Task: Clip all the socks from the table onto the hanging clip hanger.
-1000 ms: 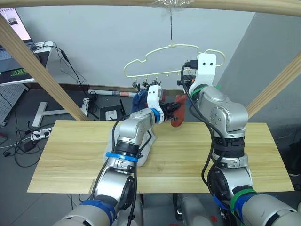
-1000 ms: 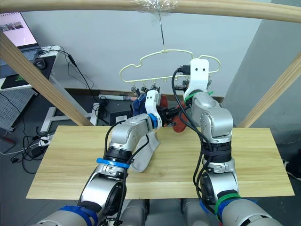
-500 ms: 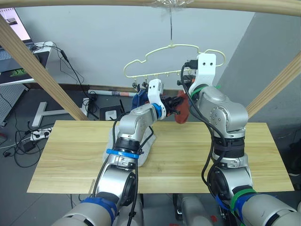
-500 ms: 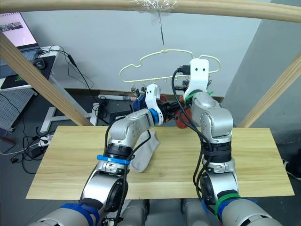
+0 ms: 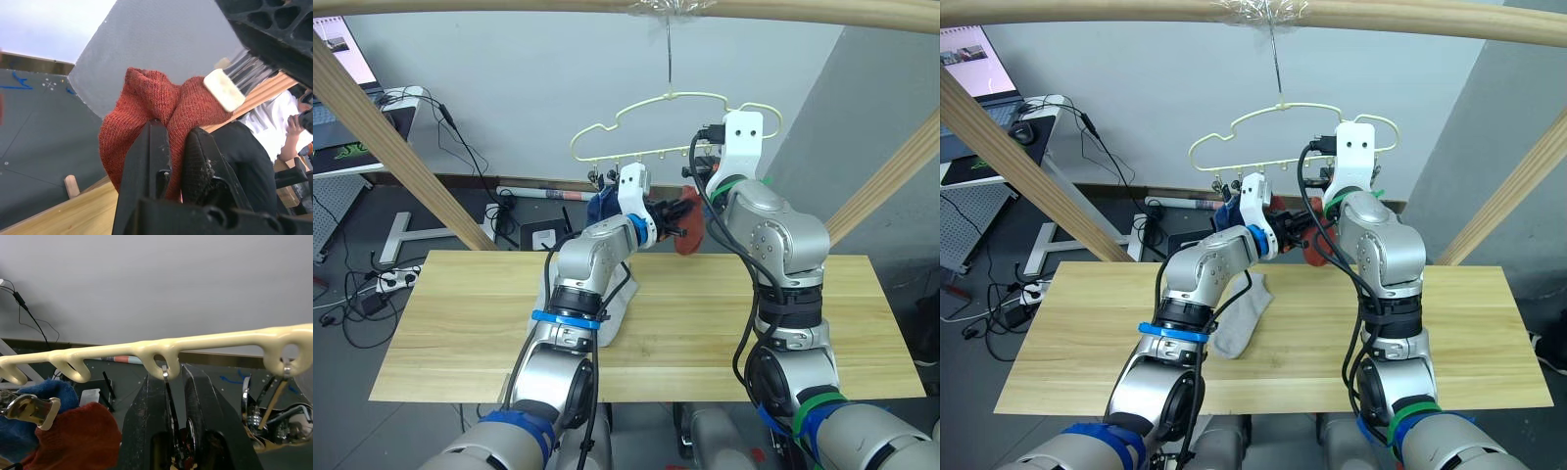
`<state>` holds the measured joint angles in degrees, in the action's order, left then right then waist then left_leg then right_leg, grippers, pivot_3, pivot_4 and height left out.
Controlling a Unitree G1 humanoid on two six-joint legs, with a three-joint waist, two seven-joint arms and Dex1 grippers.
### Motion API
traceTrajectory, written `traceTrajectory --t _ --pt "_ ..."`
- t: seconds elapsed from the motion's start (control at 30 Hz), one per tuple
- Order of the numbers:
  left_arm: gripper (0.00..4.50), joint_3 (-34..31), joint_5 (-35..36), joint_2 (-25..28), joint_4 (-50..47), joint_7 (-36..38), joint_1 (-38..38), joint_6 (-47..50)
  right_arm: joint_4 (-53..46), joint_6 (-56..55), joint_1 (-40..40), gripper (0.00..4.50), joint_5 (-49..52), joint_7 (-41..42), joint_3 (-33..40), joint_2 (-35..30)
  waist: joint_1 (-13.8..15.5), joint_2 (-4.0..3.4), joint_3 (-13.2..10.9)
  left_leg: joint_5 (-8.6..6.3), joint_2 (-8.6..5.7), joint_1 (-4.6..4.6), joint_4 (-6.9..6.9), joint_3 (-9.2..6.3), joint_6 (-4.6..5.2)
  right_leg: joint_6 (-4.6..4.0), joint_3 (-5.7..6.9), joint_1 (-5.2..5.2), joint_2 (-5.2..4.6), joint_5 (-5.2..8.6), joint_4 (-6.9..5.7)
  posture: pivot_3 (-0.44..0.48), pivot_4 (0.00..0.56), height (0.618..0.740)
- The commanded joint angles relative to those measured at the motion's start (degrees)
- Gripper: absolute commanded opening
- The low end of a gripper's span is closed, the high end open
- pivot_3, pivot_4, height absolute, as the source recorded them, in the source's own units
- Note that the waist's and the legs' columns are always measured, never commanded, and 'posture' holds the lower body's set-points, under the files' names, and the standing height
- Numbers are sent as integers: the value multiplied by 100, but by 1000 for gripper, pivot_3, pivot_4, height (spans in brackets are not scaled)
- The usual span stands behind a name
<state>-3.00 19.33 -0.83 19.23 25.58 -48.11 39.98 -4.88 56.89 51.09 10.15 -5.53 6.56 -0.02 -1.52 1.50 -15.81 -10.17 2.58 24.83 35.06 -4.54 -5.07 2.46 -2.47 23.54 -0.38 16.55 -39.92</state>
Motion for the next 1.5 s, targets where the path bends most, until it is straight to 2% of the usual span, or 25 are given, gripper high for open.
traceTrajectory --t 0.03,1.47,1.5 --pt "648 -64 172 -49 -275 -65 -22 41 -257 -63 60 102 -16 -10 -8 -22 1 0 0 0 0 0 0 0 0 0 0 0 0 0 0 78 218 740" --pt "648 -307 741 -711 41 -481 -441 283 -354 126 54 102 88 -154 260 125 -5 1 0 0 -1 2 -5 0 0 1 0 0 0 0 8 50 226 740" --pt "627 -307 743 -703 45 -477 -436 277 -359 174 57 452 109 -153 285 142 -4 1 0 0 -1 2 -6 0 0 1 0 0 0 1 8 50 226 740"
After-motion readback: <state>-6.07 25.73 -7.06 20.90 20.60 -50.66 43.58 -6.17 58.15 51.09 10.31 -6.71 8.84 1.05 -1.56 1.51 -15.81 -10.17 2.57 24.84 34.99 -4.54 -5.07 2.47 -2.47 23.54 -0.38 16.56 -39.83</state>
